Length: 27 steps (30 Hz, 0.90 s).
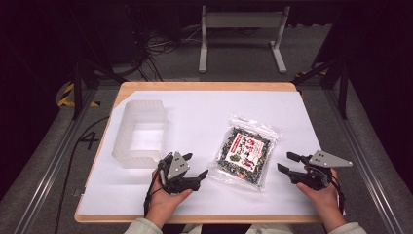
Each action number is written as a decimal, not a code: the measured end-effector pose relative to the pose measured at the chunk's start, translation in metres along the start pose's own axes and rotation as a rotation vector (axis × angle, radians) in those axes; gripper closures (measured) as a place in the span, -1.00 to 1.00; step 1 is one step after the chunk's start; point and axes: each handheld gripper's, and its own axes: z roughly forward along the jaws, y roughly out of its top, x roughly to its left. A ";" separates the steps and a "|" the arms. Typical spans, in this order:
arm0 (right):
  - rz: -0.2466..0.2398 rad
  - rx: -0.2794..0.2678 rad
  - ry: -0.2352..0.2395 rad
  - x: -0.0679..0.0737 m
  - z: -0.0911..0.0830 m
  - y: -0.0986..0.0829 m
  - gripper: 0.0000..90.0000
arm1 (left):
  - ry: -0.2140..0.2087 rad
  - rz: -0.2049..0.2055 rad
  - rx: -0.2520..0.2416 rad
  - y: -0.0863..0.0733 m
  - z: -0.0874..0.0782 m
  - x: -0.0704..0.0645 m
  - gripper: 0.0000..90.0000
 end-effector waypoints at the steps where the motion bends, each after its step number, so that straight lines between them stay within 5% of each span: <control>1: -0.004 -0.006 0.003 0.001 0.000 0.000 -0.16 | -0.007 0.004 -0.003 0.000 0.000 0.000 -0.45; 10: -0.030 -0.016 0.009 0.001 0.003 0.006 -0.22 | -0.026 -0.043 -0.025 -0.001 -0.003 0.005 -0.46; 19: -0.027 0.072 -0.019 -0.006 0.016 0.029 -0.28 | -0.011 -0.040 -0.016 -0.001 -0.003 0.007 -0.46; 27: -0.007 0.051 -0.015 -0.019 0.026 0.053 -0.28 | -0.021 -0.022 -0.012 -0.001 -0.003 0.006 -0.46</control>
